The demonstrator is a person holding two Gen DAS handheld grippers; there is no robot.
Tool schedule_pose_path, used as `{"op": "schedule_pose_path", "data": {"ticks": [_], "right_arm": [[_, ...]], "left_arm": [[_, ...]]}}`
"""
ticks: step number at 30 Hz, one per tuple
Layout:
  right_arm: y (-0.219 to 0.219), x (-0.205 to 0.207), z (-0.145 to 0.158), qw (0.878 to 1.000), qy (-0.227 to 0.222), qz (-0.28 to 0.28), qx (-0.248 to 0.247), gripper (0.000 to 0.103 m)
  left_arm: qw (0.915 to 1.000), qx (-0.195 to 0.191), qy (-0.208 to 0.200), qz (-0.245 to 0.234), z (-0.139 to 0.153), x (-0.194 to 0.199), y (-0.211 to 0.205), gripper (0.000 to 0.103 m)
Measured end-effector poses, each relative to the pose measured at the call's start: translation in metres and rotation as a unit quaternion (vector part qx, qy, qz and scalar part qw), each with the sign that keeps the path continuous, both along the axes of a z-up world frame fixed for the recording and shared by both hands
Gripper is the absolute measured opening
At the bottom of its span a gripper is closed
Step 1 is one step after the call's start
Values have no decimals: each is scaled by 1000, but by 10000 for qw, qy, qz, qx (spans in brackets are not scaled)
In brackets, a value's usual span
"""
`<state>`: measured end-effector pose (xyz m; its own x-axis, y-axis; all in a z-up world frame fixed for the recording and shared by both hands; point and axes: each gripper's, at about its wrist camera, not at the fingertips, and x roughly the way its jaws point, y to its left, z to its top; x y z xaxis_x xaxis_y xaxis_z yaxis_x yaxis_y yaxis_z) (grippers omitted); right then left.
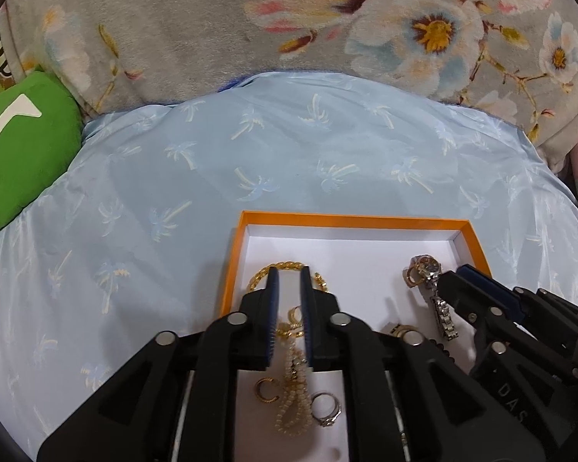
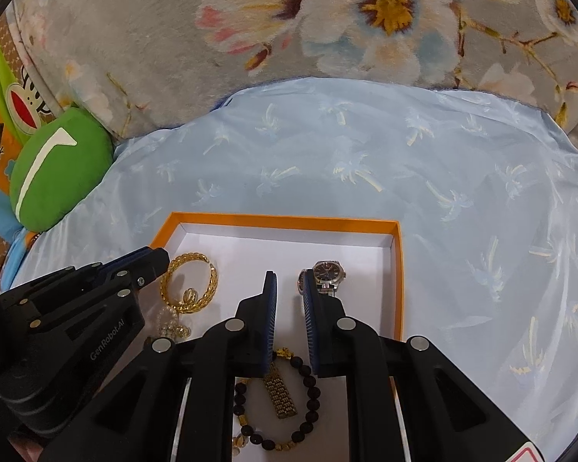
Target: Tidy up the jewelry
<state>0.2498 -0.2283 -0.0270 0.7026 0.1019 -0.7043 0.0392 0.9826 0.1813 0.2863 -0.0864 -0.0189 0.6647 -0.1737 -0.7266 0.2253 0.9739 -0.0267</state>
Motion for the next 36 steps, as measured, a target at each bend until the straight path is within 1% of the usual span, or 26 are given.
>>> {"op": "schedule_pose_path", "data": {"ticks": [1,4,7,10,13,15,19,24,34,36], "right_arm": [[0,-4,-1,10000,0,-6,-22,13],[-3,-18,-5,10000,10,-50,-50,13],[-7,-32,-9,9999,63,-92,43,13],[-7,-45,-10,9999,56,-108,79,13],[-4,-59,-12,9999,54,-80,128,13],[0,-66,-15,9999,97,-74,55,13],[1,-76,-20,9998,164,-81,120,13],[5,-93,-16,9998,120,-100,158,13],[17,-131,-4,9997,-34,-224,5,13],[19,-139,-2,9996,-65,-259,-67,15]], "left_arm": [[10000,12,-14,-7,0,-3,2,19],[10000,20,-50,-3,1,-12,8,20],[10000,-18,-53,-3,2,-24,15,22],[10000,-27,-75,-52,2,-43,22,23],[9999,-89,10,-77,-2,-58,26,23],[10000,-66,38,-63,-5,-65,28,23],[9999,-107,113,-31,-9,-75,32,23],[10000,10,80,10,-9,-89,32,23],[9999,151,35,17,-8,-119,30,23],[9998,199,18,32,-8,-126,30,23]]}}
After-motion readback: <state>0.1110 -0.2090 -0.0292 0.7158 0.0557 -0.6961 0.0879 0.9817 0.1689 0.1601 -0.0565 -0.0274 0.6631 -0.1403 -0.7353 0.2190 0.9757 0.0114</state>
